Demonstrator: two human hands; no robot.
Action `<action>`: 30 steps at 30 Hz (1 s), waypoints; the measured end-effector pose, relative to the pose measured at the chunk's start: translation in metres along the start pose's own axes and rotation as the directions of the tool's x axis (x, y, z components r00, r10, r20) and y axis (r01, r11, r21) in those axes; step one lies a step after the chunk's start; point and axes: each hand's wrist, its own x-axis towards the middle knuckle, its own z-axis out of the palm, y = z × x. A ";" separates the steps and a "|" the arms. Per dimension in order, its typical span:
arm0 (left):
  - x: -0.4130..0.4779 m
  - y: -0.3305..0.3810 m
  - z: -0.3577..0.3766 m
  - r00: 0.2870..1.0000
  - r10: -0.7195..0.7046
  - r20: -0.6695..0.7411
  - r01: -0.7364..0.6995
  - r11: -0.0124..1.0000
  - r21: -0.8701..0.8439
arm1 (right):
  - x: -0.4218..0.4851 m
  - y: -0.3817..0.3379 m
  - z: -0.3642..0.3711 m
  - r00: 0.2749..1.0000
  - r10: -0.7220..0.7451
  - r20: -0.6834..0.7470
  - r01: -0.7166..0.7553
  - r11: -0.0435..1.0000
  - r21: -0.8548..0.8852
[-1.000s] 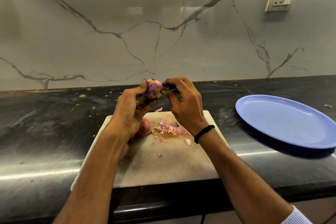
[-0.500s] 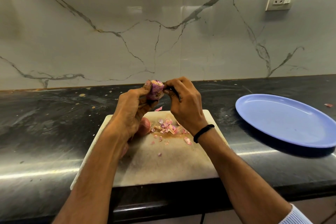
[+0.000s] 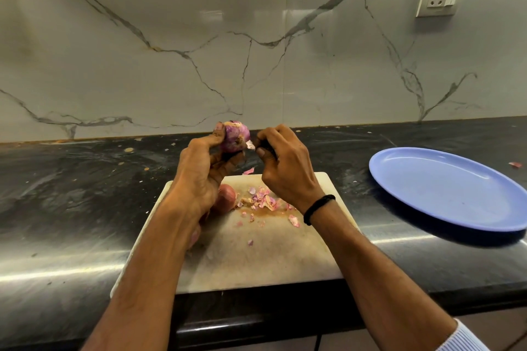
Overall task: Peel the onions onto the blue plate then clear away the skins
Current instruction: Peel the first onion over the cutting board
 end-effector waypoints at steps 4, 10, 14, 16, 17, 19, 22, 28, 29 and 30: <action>-0.001 0.000 -0.001 1.000 -0.016 -0.018 0.016 0.999 -0.041 | 0.000 0.001 0.000 0.999 0.039 -0.008 -0.039 0.999 0.000; 0.000 0.000 0.000 0.999 -0.026 -0.022 0.025 1.000 -0.019 | 0.001 0.004 -0.002 0.995 0.067 -0.077 -0.071 0.996 -0.050; 0.000 0.000 0.000 0.999 -0.022 -0.036 0.022 1.000 -0.001 | 0.003 0.002 -0.002 0.995 0.049 -0.091 -0.047 0.998 0.031; -0.001 0.000 0.000 0.999 -0.022 -0.029 0.022 1.000 0.007 | 0.003 0.000 -0.002 0.997 0.044 -0.064 -0.039 0.997 0.072; -0.001 0.000 0.000 1.000 -0.023 -0.017 0.023 1.000 0.014 | 0.003 0.000 -0.001 0.998 0.036 -0.054 -0.032 0.997 0.077; -0.003 0.000 0.001 0.999 -0.034 0.004 0.034 0.999 0.032 | 0.003 0.000 0.000 0.998 0.007 -0.062 -0.004 0.999 0.043; -0.004 0.000 0.002 0.999 -0.046 -0.006 0.046 0.998 0.033 | 0.002 0.002 0.000 0.996 -0.031 -0.087 0.032 0.999 0.006; -0.003 0.001 0.000 0.999 -0.041 -0.034 0.041 0.999 -0.002 | 0.001 0.004 0.001 0.998 -0.019 -0.054 0.019 1.000 0.007; -0.003 0.001 0.000 0.998 -0.040 -0.043 0.040 0.999 -0.014 | 0.002 0.004 0.001 0.999 -0.011 -0.048 0.011 1.000 0.010; -0.003 0.001 -0.001 0.998 -0.041 -0.051 0.040 0.999 -0.028 | 0.002 0.004 0.001 0.999 0.003 -0.040 -0.002 1.000 0.014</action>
